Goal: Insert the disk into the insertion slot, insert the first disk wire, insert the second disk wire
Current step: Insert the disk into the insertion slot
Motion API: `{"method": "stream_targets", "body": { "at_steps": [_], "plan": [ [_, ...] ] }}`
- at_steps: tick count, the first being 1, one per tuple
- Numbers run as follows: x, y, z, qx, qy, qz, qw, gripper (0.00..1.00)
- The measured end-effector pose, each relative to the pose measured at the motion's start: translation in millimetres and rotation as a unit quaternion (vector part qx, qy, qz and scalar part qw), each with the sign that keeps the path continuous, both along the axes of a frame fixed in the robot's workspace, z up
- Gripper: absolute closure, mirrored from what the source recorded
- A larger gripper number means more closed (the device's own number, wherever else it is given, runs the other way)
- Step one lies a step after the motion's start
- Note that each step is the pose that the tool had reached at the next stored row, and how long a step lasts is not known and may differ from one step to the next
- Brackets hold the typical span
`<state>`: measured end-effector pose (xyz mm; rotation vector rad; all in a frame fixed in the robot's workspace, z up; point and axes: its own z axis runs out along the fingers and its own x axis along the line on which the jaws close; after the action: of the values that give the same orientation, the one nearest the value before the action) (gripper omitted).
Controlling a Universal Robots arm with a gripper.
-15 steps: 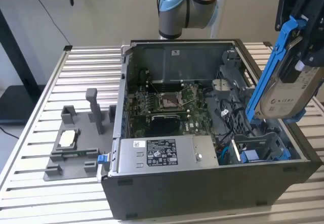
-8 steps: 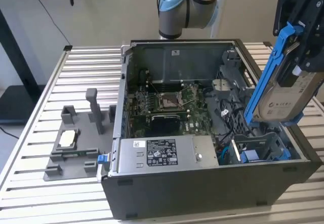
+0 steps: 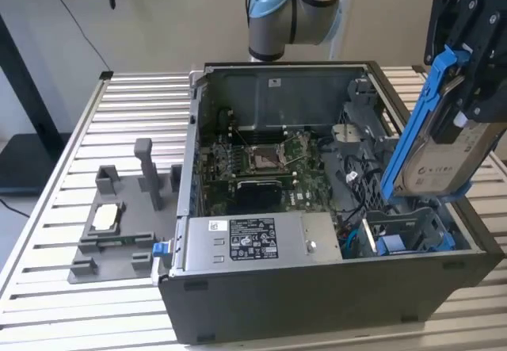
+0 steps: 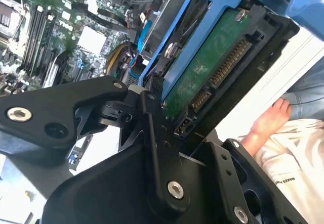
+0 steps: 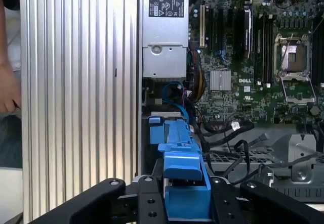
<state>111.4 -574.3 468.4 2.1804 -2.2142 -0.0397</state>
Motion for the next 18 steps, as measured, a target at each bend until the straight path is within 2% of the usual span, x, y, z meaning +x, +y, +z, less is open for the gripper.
{"method": "stream_targets", "body": {
  "at_steps": [8, 14, 18],
  "plan": [
    [-0.1, -0.4, -11.9, -0.0002, -0.0008, 0.008, 0.99997, 0.67],
    [-0.3, -0.4, -20.3, -0.0003, -0.0062, 0.014, 0.99988, 0.67],
    [-0.4, -0.4, -27.0, -0.0004, -0.0069, 0.016, 0.99985, 0.67]
  ]
}}
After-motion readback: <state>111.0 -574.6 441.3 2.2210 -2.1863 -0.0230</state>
